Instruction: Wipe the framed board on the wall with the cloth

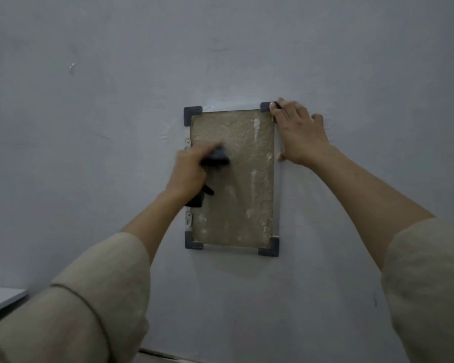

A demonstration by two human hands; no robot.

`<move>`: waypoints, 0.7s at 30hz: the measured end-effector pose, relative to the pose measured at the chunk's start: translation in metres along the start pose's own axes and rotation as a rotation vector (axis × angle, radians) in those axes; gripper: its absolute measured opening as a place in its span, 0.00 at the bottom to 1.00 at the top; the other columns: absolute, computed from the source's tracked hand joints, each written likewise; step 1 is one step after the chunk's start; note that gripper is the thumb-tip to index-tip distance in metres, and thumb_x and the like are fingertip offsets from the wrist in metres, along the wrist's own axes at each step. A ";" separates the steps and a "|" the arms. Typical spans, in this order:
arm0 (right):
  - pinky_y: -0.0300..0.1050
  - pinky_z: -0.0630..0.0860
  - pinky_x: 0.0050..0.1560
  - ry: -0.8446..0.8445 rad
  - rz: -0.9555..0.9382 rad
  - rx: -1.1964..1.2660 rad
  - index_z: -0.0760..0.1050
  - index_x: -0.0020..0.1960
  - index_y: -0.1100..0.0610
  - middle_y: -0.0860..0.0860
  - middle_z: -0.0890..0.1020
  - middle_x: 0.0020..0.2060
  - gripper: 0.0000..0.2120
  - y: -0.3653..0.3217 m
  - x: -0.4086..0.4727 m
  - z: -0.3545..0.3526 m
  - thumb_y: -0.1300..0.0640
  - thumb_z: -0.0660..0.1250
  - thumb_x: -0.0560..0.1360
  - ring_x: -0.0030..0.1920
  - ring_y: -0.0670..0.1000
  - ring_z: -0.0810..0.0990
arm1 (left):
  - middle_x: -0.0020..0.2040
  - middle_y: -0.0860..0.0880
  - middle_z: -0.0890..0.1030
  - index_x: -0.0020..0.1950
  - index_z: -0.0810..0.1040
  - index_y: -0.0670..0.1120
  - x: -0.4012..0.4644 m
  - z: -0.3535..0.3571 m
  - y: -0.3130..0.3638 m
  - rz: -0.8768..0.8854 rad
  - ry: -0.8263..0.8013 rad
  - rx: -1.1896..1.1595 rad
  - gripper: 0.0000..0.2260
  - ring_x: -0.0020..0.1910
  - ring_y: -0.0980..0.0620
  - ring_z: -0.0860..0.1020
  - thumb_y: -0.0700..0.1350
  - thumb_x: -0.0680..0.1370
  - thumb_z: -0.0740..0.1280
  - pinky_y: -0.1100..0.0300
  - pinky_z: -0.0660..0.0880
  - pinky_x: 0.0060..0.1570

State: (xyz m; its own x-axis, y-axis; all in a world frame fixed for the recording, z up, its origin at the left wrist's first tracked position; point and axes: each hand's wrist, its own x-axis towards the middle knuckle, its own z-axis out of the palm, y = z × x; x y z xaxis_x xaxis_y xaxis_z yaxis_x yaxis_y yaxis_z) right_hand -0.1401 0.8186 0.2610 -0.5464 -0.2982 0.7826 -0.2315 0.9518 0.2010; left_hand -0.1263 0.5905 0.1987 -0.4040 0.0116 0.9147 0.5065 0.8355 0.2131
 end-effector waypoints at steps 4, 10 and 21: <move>0.61 0.59 0.69 0.000 -0.002 0.011 0.45 0.78 0.56 0.51 0.47 0.77 0.51 -0.001 0.000 0.000 0.52 0.76 0.67 0.76 0.55 0.48 | 0.68 0.42 0.72 0.69 0.70 0.43 -0.011 0.003 0.002 -0.321 0.205 -0.020 0.29 0.68 0.46 0.68 0.25 0.71 0.55 0.62 0.59 0.69; 0.61 0.59 0.68 0.007 0.001 0.005 0.45 0.78 0.56 0.51 0.48 0.77 0.52 -0.001 0.001 -0.001 0.53 0.76 0.66 0.76 0.55 0.49 | 0.63 0.40 0.76 0.64 0.75 0.39 -0.016 -0.004 -0.003 0.122 -0.094 0.063 0.28 0.63 0.43 0.74 0.22 0.67 0.57 0.66 0.61 0.65; 0.62 0.55 0.71 -0.005 -0.015 -0.017 0.45 0.78 0.55 0.50 0.47 0.77 0.50 0.001 -0.003 -0.008 0.51 0.75 0.68 0.77 0.54 0.45 | 0.66 0.43 0.74 0.68 0.71 0.45 -0.009 -0.010 0.027 -0.024 -0.205 0.008 0.25 0.66 0.46 0.70 0.28 0.73 0.58 0.66 0.61 0.62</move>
State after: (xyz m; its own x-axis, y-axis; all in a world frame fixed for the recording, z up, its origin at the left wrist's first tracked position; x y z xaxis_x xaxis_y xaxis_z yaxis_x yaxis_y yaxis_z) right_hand -0.1324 0.8212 0.2638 -0.5469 -0.3124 0.7767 -0.2255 0.9485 0.2226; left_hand -0.1016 0.6075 0.1999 -0.5632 0.1026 0.8199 0.4894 0.8409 0.2310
